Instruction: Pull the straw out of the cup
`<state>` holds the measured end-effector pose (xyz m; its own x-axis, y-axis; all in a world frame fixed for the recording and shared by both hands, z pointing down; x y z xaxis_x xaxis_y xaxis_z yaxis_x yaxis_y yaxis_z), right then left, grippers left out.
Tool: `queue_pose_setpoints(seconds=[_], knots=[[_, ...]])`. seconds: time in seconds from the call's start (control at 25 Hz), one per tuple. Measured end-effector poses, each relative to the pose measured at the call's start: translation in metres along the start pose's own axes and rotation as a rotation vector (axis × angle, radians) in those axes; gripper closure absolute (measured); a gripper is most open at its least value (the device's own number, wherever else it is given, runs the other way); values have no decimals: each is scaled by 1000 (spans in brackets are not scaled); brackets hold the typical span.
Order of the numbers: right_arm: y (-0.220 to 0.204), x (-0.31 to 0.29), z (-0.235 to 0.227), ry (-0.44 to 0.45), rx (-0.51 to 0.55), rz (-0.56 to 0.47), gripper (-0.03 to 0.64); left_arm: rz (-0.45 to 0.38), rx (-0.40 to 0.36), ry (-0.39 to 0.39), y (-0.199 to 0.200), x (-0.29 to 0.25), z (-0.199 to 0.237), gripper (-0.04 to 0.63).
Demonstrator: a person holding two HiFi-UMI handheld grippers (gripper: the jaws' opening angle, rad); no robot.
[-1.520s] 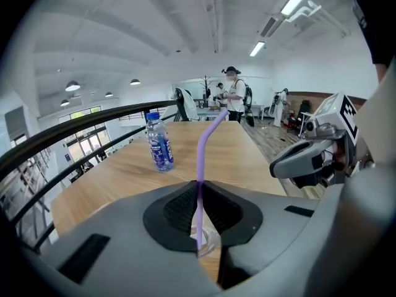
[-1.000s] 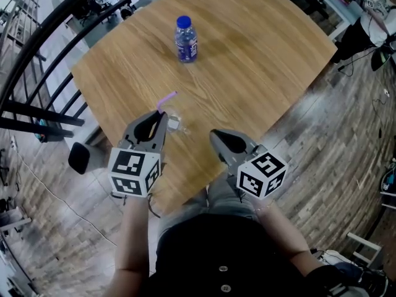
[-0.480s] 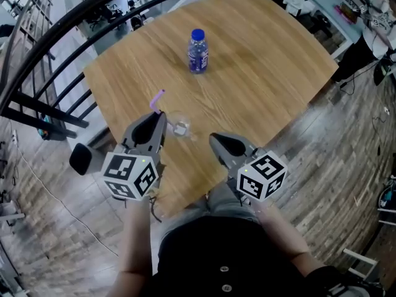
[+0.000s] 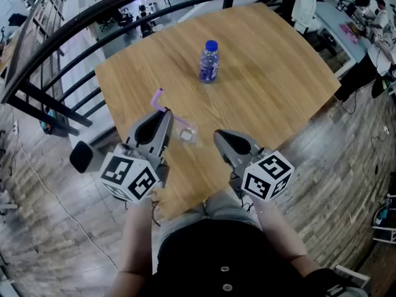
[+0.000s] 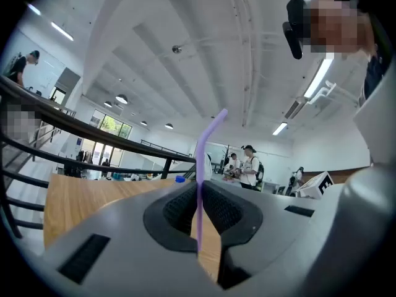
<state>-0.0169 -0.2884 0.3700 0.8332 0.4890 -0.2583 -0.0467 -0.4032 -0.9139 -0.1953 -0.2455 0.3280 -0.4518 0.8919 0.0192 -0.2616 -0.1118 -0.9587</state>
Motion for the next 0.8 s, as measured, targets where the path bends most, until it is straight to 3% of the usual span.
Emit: queue_pose_setpoints(seconds=[0.2, 0.4, 0.8], knots=[[27, 0, 8, 18, 33, -57, 618, -89, 52, 0, 20, 12, -2, 552], [45, -2, 10, 51, 30, -90, 618, -143, 45, -22, 32, 18, -10, 552], [52, -2, 28, 148, 3, -159, 618, -276, 72, -44, 28, 49, -21, 553]])
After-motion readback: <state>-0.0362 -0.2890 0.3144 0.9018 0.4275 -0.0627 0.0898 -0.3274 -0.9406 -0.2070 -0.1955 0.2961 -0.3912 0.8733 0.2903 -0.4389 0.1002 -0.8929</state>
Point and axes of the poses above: the fingertips, and each gripper's own axes: x backward along the fingers, z to its left, y out of its top, the point moved 5 cm from there along x, backward along the fingers, and after that the axes turned 12 degrees about -y, right-handed, at the moved point
